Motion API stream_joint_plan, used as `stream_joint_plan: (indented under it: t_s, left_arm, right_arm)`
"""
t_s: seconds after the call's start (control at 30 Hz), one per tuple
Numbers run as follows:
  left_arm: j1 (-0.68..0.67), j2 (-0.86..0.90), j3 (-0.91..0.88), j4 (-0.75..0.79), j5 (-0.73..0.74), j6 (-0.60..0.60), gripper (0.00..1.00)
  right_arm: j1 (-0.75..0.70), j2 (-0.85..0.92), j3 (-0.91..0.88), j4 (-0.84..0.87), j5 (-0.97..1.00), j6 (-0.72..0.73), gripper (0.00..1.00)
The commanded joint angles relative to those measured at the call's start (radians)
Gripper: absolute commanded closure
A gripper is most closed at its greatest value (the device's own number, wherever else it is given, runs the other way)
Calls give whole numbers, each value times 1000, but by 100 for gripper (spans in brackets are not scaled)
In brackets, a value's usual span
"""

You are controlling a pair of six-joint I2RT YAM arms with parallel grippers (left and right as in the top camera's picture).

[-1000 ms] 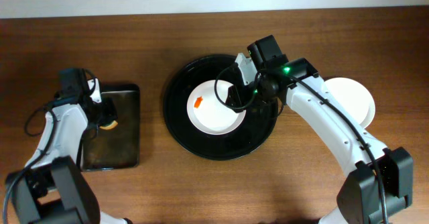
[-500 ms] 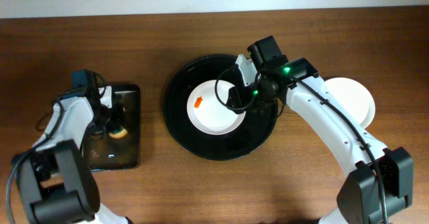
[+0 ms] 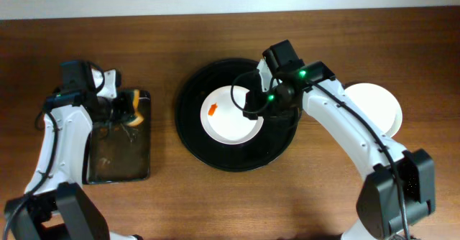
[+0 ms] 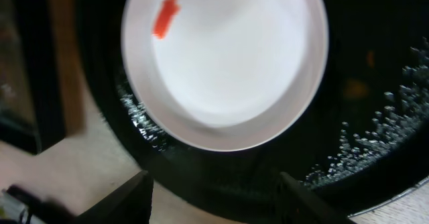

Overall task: Clean dirty plates on tray and stack at the side
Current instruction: 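Lift the plate with the right gripper and wipe it with the sponge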

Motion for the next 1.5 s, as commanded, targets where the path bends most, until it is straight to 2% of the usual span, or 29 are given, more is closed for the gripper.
stream_joint_plan:
  t_s: [0.0, 0.07, 0.13, 0.2, 0.37, 0.5, 0.57, 0.63, 0.9, 0.93, 0.97, 1.07, 1.1, 1.17, 1.2, 1.27, 1.33, 1.47]
  left_arm:
    - [-113, -18, 16, 79, 203, -18, 100]
    - [-200, -16, 16, 154, 201, -18, 100]
    - [-310, -3, 16, 222, 124, -19, 100]
    - [-388, 35, 16, 266, 81, -44, 100]
    - [-492, 172, 16, 364, 82, -61, 100]
    - [-554, 268, 16, 395, 81, -71, 100]
    - [-563, 281, 16, 397, 80, -71, 100]
    - [-563, 287, 16, 398, 77, -71, 100]
    - [-576, 394, 16, 405, 58, -124, 100]
    - [-576, 404, 16, 393, 15, -162, 100]
    - [-576, 408, 16, 367, -79, -251, 100]
    - [-575, 408, 21, 357, -142, -289, 100]
    - [-575, 408, 29, 322, -214, -296, 100]
    - [-575, 408, 36, 285, -311, -294, 100]
    - [-575, 408, 39, 275, -412, -262, 100]
    - [-576, 408, 39, 279, -486, -216, 100]
    - [-576, 408, 55, 267, -523, -158, 100]
    - [-576, 408, 205, 106, -547, -168, 100]
  right_arm:
    - [-3, 40, 3, 7, 108, 117, 41]
    - [-3, 65, 3, 19, 131, 146, 42]
    - [-4, 108, 3, 24, 175, 211, 49]
    - [-3, 151, 3, 28, 179, 214, 55]
    - [-4, 251, 3, 29, 183, 217, 62]
    - [-5, 357, 2, 39, 179, 217, 78]
    - [-5, 358, 2, 43, 183, 216, 90]
    - [-10, 358, 2, 46, 184, 209, 96]
    - [-11, 358, 2, 46, 185, 156, 96]
    - [-11, 358, 2, 45, 183, 156, 96]
    - [-11, 358, 2, 43, 183, 156, 96]
    - [-10, 358, 2, 41, 183, 156, 96]
    - [-11, 358, 2, 37, 183, 156, 96]
    - [-10, 358, 2, 36, 183, 156, 96]
    - [-10, 358, 2, 36, 183, 156, 96]
    - [-10, 358, 2, 35, 183, 156, 96]
    - [-10, 358, 2, 35, 183, 156, 96]
    - [-11, 358, 2, 31, 183, 157, 96]
